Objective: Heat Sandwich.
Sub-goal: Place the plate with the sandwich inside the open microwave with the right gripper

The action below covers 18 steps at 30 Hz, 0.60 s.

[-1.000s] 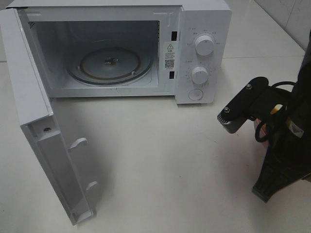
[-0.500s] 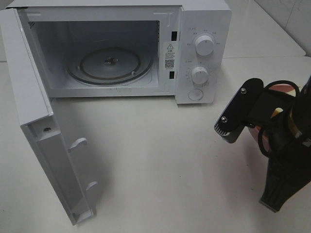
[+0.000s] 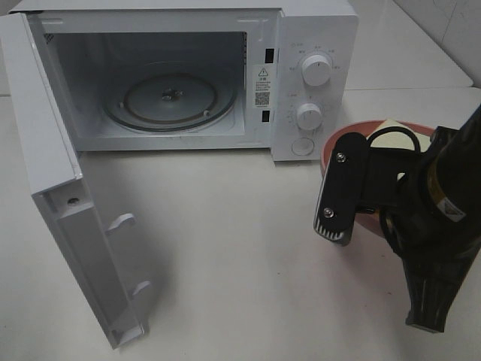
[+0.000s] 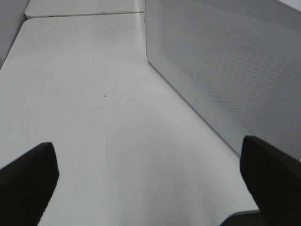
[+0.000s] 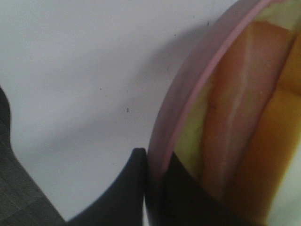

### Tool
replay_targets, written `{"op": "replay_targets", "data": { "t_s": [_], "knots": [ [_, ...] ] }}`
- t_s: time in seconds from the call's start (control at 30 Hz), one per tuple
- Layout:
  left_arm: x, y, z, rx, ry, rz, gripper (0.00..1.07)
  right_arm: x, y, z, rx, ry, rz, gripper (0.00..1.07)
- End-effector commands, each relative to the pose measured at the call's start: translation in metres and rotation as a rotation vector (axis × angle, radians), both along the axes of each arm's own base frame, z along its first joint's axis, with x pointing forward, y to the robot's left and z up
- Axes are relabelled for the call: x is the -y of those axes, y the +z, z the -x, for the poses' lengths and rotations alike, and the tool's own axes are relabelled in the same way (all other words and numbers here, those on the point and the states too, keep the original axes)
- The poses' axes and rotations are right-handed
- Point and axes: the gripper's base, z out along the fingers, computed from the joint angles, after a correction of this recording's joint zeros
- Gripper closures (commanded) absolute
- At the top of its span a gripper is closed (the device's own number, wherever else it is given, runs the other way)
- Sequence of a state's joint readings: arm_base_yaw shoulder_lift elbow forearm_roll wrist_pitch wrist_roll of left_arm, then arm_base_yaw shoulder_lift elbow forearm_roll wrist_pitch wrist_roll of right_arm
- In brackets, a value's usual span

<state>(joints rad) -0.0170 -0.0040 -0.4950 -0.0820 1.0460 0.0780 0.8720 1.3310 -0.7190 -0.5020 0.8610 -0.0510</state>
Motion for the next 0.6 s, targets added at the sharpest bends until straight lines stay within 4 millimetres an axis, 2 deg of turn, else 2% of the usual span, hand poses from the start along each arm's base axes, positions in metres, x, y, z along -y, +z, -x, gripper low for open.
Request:
{"op": "replay_targets", "data": {
  "t_s": [0.03,0.6],
  "knots": [
    [0.001,0.0,0.003,0.027,-0.003,0.009,0.09,-0.001,0.002,-0.002,0.023,0.093,0.023,1.07],
    [0.001,0.0,0.003,0.027,-0.003,0.009,0.09,-0.014,0.003,-0.006,0.041,0.609,0.125,1.07]
  ]
}}
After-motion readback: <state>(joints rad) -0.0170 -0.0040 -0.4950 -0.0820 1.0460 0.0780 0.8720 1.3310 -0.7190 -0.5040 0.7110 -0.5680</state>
